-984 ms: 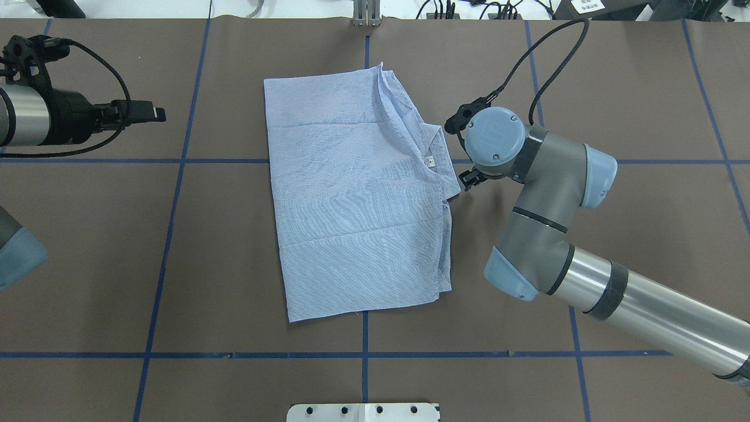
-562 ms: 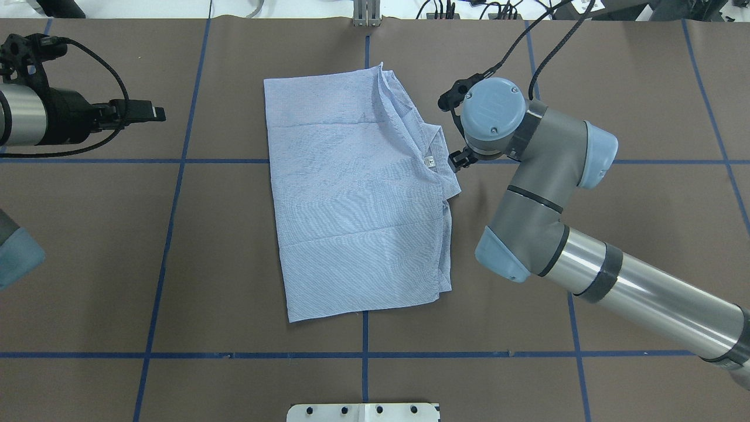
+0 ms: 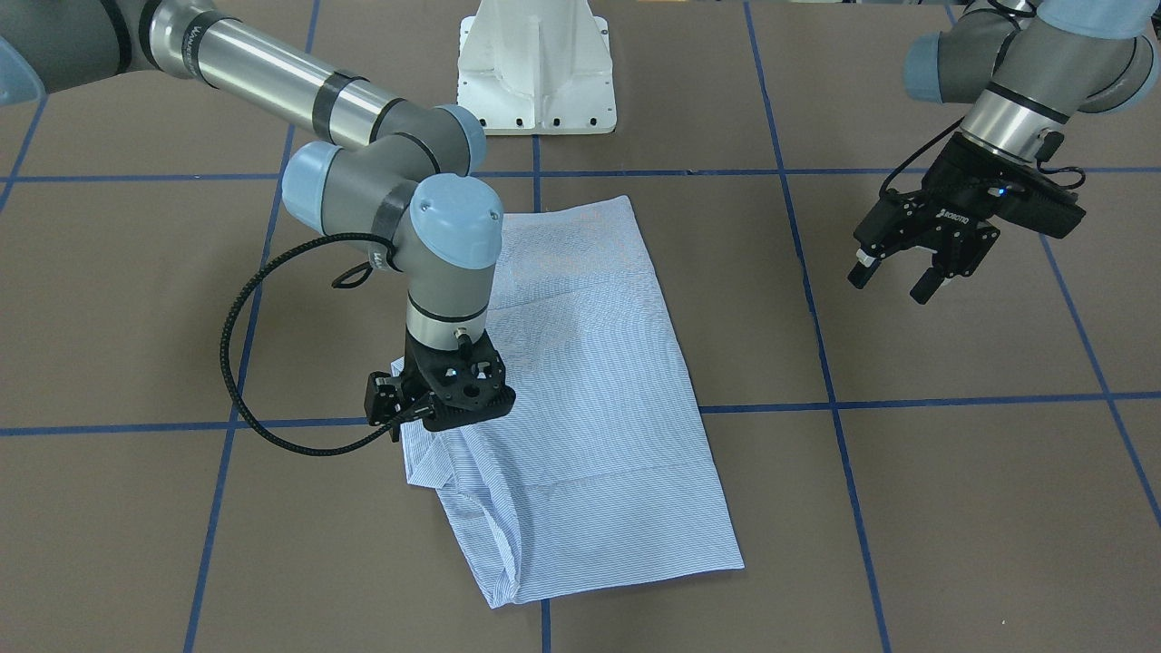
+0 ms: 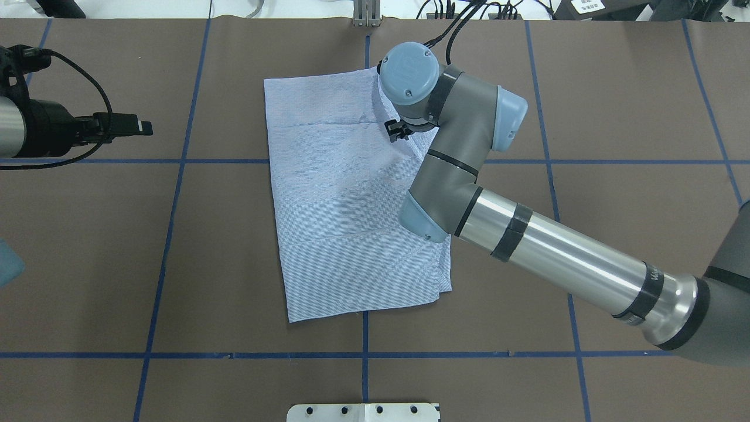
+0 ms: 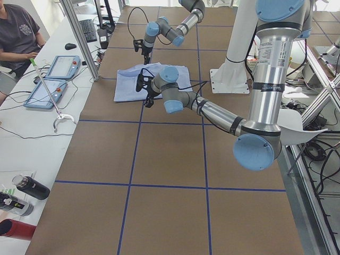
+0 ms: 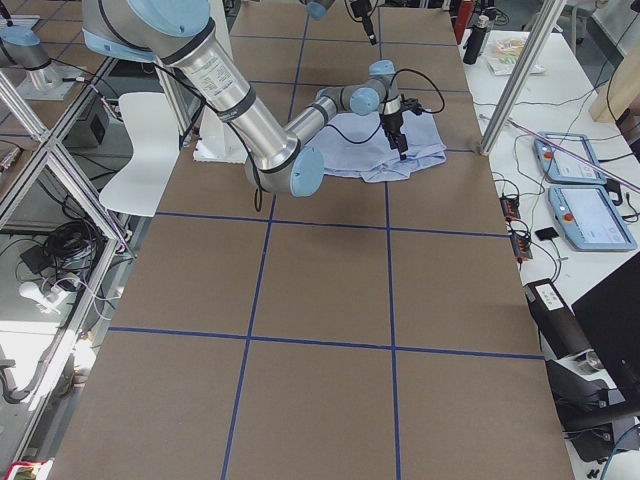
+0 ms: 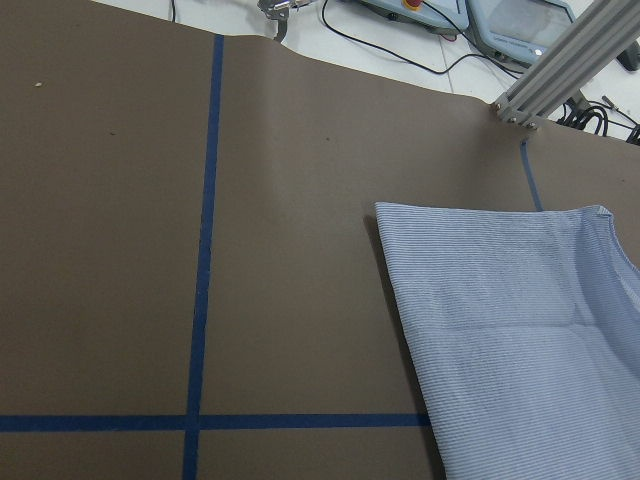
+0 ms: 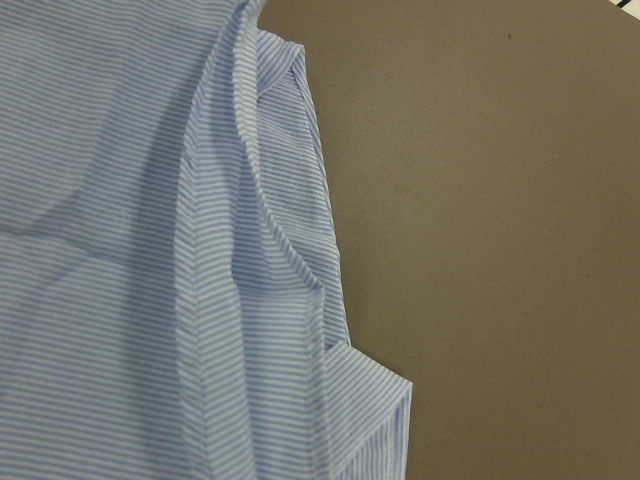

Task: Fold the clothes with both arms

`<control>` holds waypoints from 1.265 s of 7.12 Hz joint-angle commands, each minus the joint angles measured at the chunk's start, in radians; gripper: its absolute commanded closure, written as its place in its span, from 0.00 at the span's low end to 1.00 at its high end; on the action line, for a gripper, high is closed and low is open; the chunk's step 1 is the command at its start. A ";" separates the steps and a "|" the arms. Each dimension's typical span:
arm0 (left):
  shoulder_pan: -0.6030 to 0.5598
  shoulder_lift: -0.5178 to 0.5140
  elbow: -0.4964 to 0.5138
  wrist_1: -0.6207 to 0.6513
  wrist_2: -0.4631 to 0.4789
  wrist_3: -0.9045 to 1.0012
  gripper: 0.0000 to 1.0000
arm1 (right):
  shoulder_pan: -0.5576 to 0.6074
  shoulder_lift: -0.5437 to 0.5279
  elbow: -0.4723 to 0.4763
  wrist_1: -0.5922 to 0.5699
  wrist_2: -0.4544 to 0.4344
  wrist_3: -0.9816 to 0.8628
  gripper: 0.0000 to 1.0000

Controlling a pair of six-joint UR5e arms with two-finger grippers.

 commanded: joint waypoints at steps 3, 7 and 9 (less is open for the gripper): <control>-0.001 0.022 -0.017 0.002 -0.001 0.001 0.00 | 0.000 0.067 -0.139 0.036 -0.002 0.003 0.00; 0.001 0.063 -0.050 0.000 -0.001 -0.012 0.00 | 0.000 0.112 -0.200 0.037 -0.003 0.003 0.00; 0.003 0.063 -0.051 0.002 -0.003 -0.012 0.00 | 0.028 0.086 -0.200 0.036 -0.003 -0.054 0.00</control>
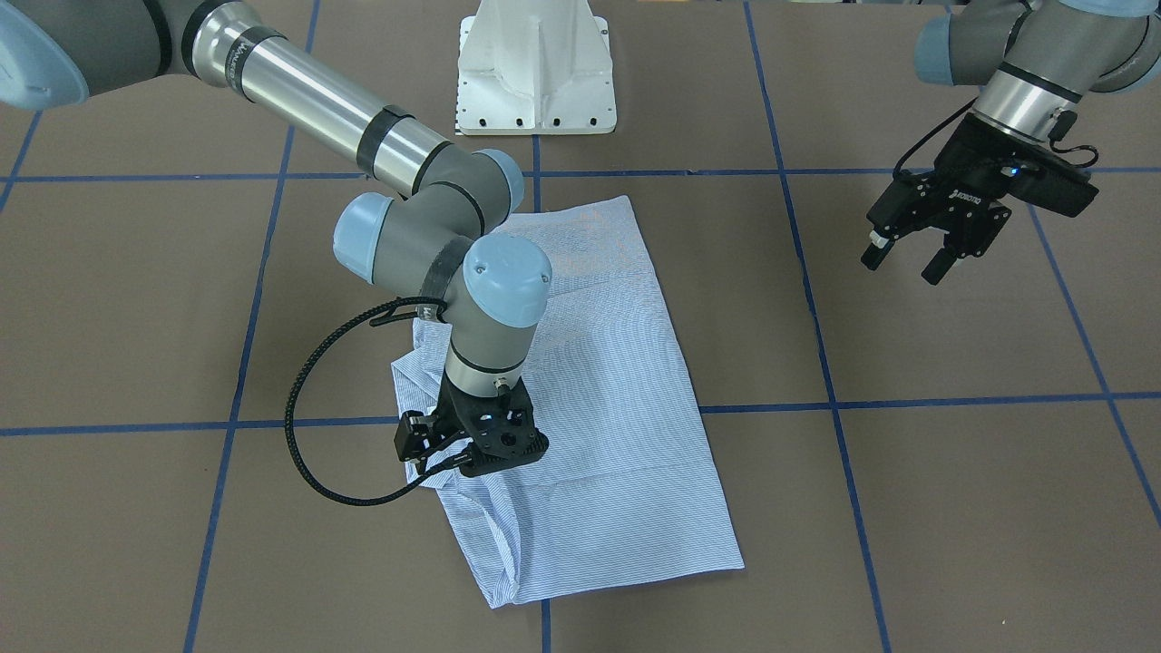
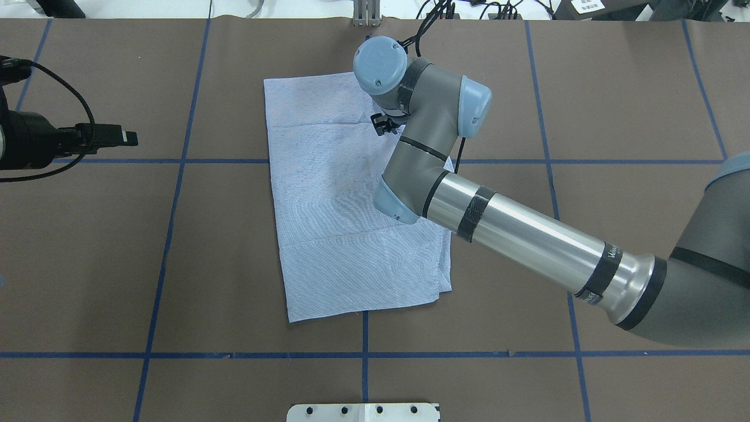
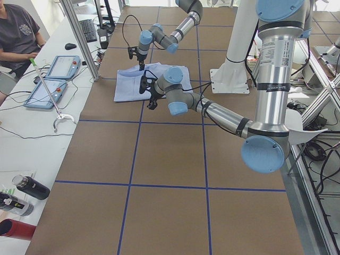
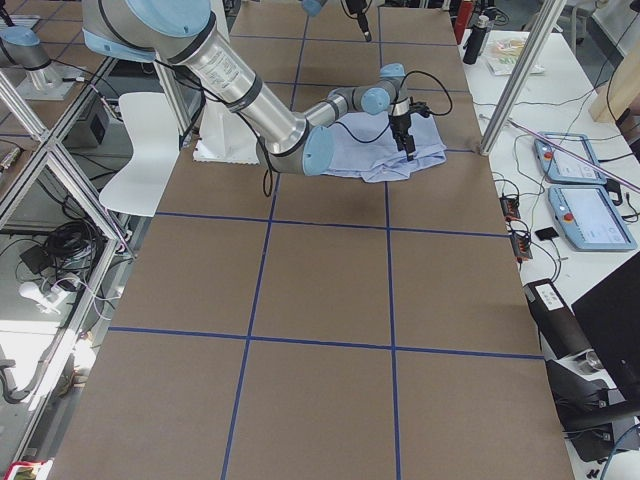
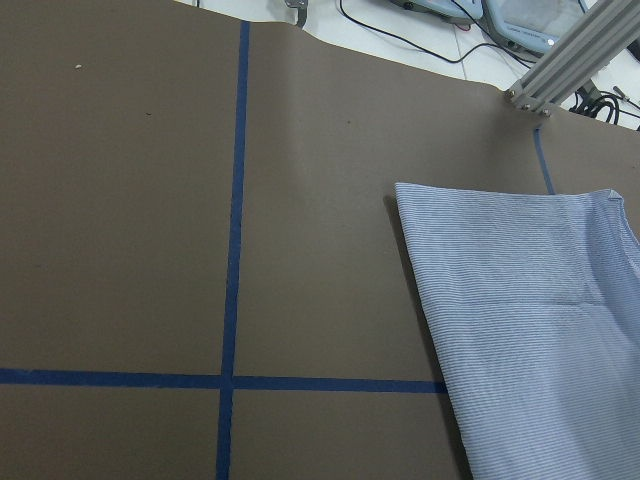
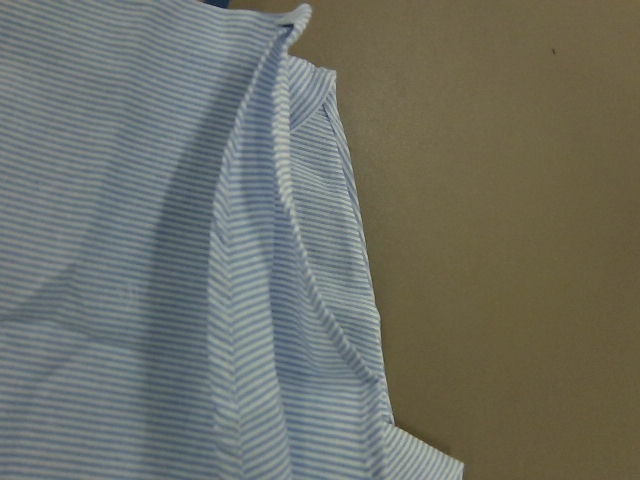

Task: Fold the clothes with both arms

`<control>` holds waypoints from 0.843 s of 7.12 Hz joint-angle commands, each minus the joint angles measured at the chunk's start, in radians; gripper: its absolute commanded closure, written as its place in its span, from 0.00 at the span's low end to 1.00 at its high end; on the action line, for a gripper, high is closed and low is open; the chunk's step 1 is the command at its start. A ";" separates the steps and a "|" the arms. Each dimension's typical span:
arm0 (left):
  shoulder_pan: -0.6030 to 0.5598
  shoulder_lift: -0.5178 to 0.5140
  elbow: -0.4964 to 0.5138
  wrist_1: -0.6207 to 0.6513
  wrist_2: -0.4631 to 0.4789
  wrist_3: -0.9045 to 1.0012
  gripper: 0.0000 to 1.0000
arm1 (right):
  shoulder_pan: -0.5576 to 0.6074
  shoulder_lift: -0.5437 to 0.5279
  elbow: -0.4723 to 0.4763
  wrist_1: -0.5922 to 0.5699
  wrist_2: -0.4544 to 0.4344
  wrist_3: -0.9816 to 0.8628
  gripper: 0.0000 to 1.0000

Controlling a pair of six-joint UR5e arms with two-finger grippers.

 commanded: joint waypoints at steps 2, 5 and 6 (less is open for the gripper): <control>-0.001 0.006 -0.036 0.013 -0.002 0.000 0.00 | 0.113 -0.136 0.053 0.001 0.030 -0.187 0.00; 0.004 -0.019 -0.156 0.198 -0.004 0.001 0.00 | 0.191 -0.195 0.128 0.026 0.177 -0.242 0.00; 0.004 -0.025 -0.154 0.197 -0.004 0.003 0.00 | 0.194 -0.214 0.170 0.026 0.187 -0.182 0.00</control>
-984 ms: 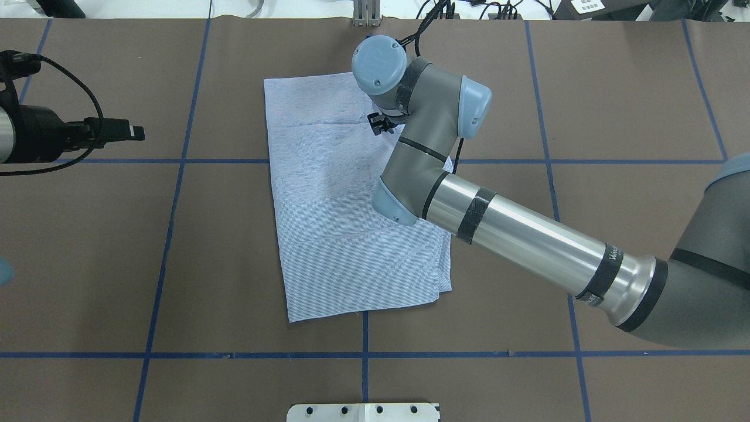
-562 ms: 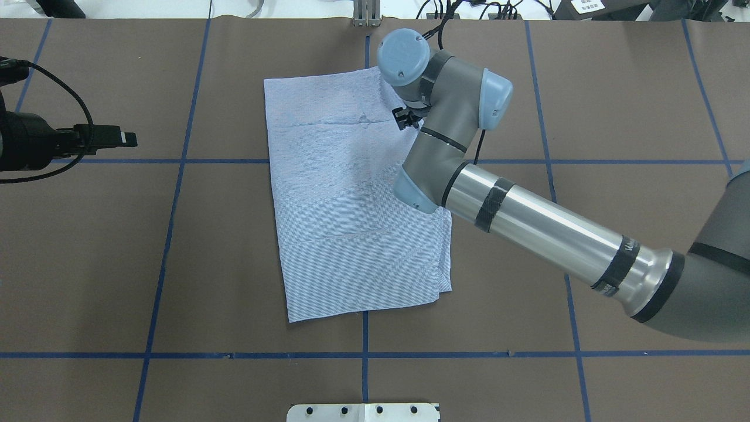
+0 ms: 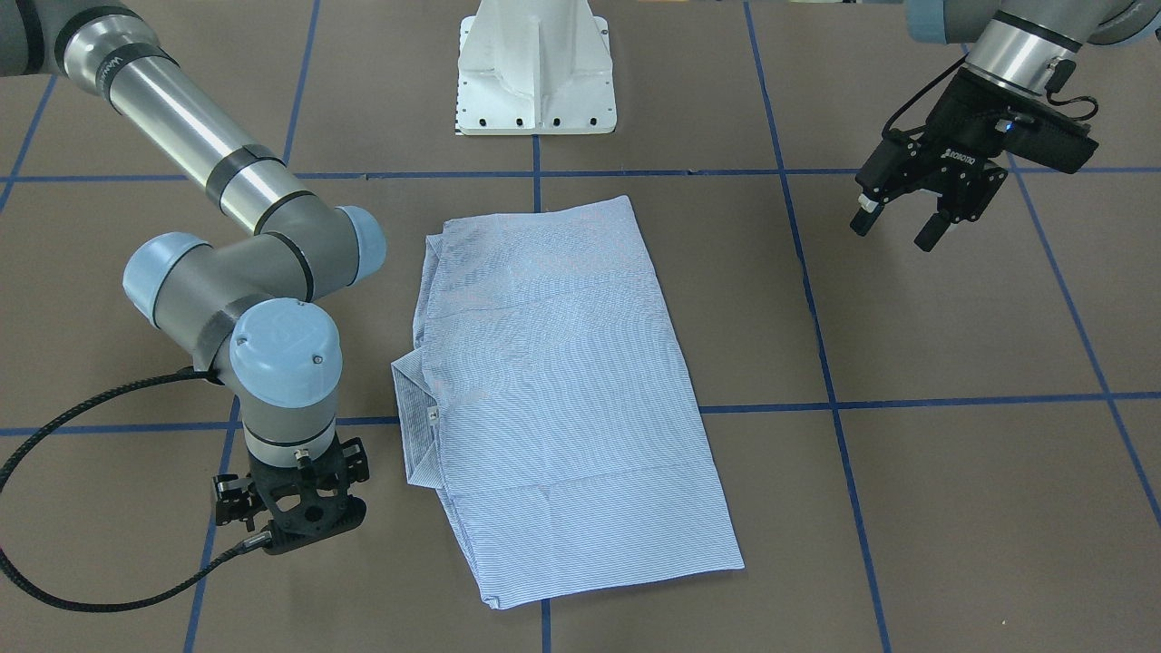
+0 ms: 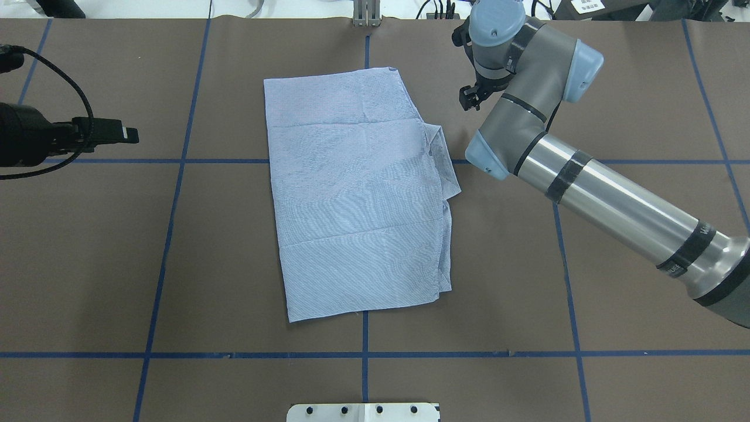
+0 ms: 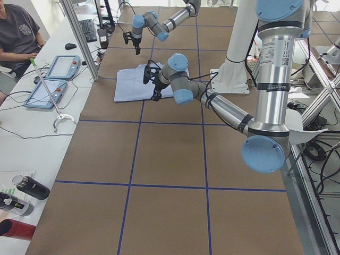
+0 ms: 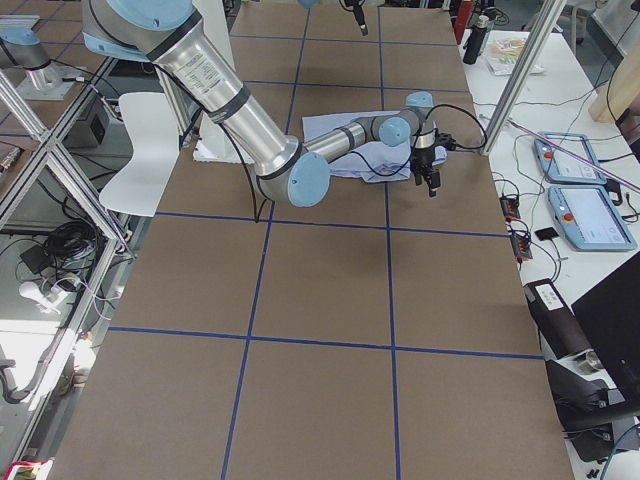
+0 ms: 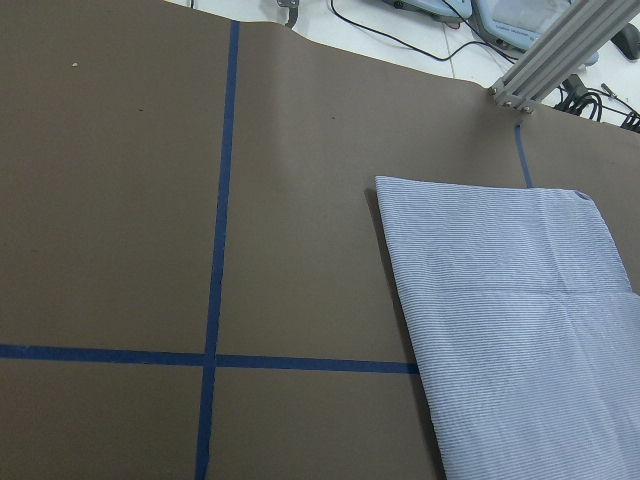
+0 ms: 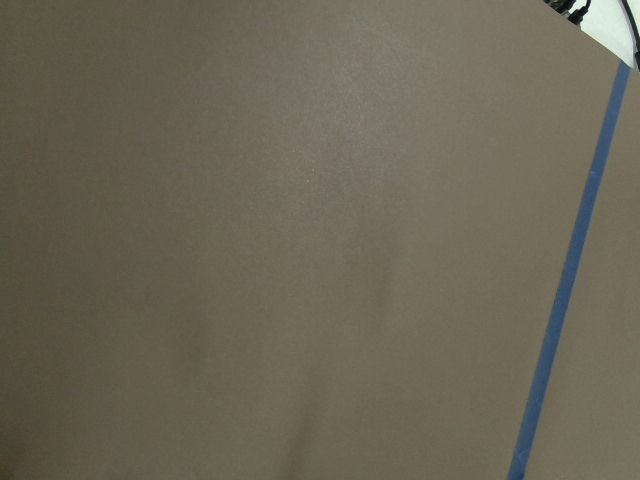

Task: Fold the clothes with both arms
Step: 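Release the collar and lift the right gripper away from the shirt, then move the right gripper to the shirt corner nearest the robot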

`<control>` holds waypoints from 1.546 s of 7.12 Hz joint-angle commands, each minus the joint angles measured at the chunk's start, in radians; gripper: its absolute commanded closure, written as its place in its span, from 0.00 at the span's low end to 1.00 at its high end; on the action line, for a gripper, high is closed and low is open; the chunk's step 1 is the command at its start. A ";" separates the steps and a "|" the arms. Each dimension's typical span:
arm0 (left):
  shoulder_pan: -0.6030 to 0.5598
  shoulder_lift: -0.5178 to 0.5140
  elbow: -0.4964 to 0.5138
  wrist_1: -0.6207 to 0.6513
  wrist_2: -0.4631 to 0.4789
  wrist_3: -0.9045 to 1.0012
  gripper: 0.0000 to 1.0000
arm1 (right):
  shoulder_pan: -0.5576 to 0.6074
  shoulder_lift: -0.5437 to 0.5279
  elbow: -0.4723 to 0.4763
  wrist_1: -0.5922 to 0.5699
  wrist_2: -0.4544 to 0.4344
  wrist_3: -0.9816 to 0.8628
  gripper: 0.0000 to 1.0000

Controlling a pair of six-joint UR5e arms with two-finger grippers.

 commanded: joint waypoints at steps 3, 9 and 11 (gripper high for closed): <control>0.005 -0.038 0.003 0.006 0.000 0.003 0.00 | -0.035 -0.260 0.409 0.002 0.115 0.523 0.00; 0.004 -0.063 -0.003 0.009 -0.065 0.000 0.00 | -0.448 -0.360 0.667 0.003 -0.257 1.487 0.05; 0.004 -0.051 -0.005 0.014 -0.063 -0.003 0.00 | -0.509 -0.399 0.670 0.002 -0.325 1.579 0.05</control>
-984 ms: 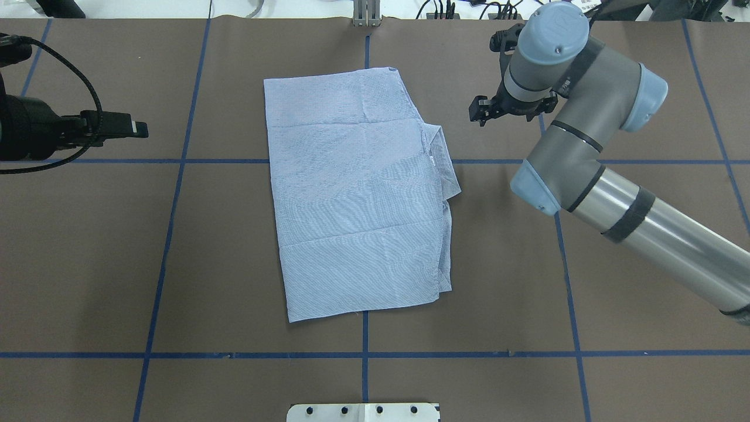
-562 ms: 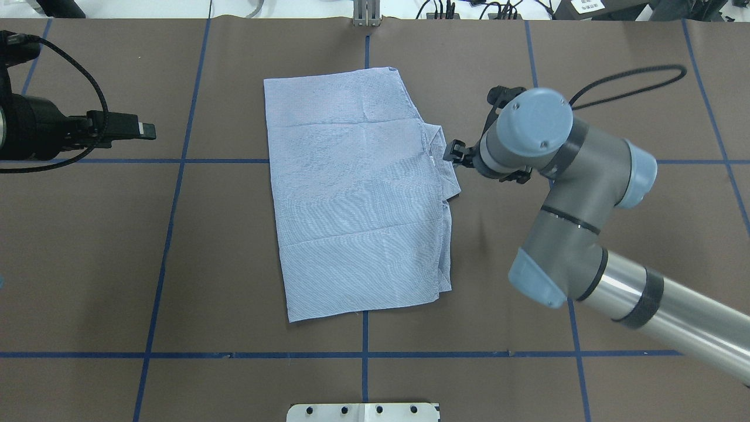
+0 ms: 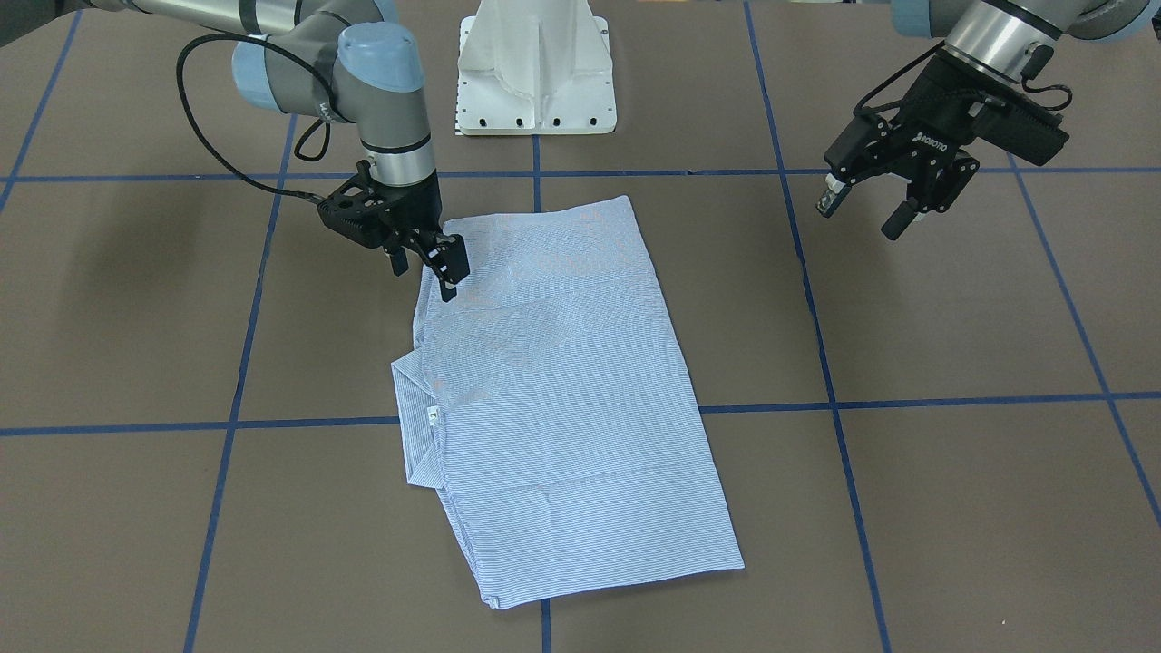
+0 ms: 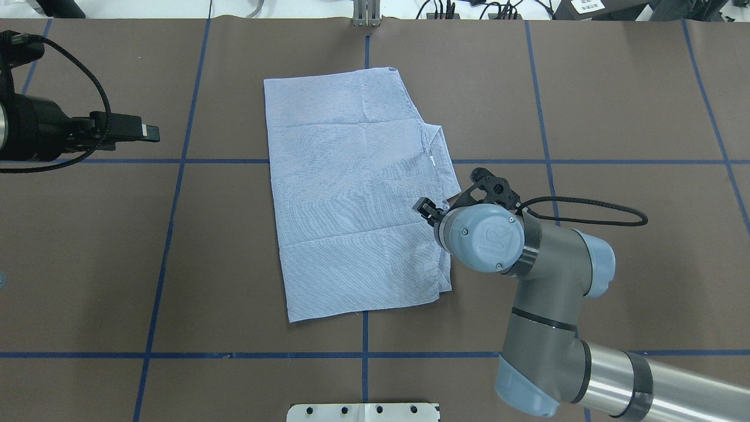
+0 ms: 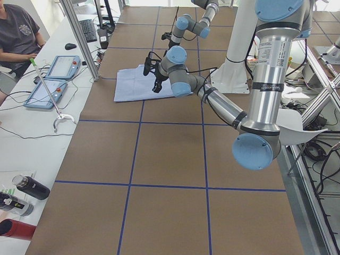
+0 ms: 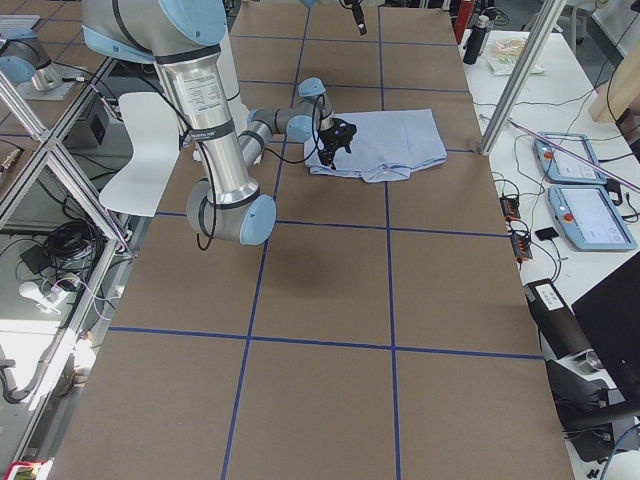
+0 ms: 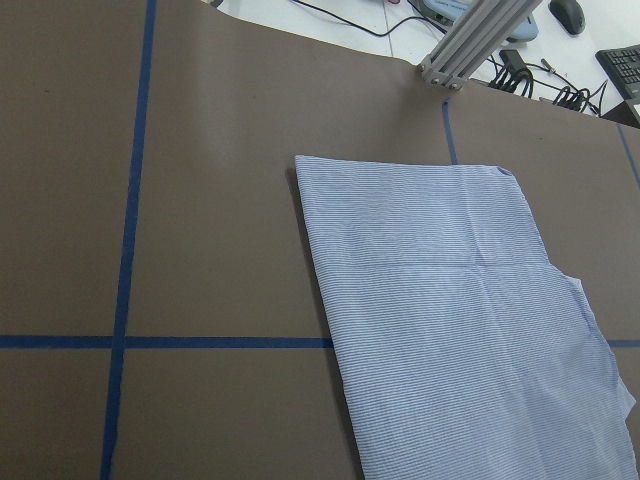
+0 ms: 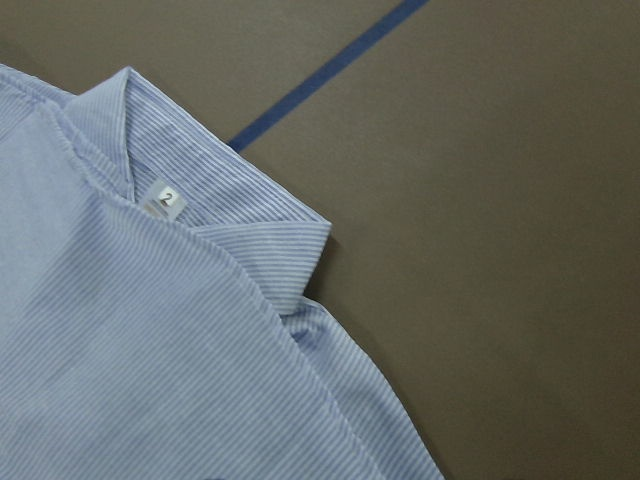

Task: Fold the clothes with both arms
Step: 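Move the right gripper to the shirt corner nearest the robot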

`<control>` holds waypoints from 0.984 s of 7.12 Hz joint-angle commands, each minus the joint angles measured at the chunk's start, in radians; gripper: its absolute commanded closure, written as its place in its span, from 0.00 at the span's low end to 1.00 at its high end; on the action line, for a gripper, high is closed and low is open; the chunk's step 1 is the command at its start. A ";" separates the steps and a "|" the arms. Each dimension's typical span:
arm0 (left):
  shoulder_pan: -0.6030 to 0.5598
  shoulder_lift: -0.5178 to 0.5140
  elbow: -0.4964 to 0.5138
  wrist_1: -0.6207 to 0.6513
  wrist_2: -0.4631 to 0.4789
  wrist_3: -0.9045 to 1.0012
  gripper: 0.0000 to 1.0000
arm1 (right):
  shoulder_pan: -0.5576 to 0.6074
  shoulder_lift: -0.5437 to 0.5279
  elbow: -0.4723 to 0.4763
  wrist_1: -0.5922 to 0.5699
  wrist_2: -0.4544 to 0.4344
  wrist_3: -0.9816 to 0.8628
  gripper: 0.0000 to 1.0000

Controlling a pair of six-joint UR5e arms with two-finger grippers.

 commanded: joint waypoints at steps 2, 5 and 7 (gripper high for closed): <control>0.000 0.006 0.005 0.000 0.000 0.000 0.00 | -0.076 -0.046 0.014 -0.005 -0.031 0.136 0.05; 0.000 0.006 0.004 -0.001 0.001 0.000 0.00 | -0.137 -0.062 0.093 -0.128 -0.035 0.195 0.11; 0.000 0.006 0.002 -0.001 0.001 0.000 0.00 | -0.162 -0.050 0.084 -0.122 -0.043 0.216 0.15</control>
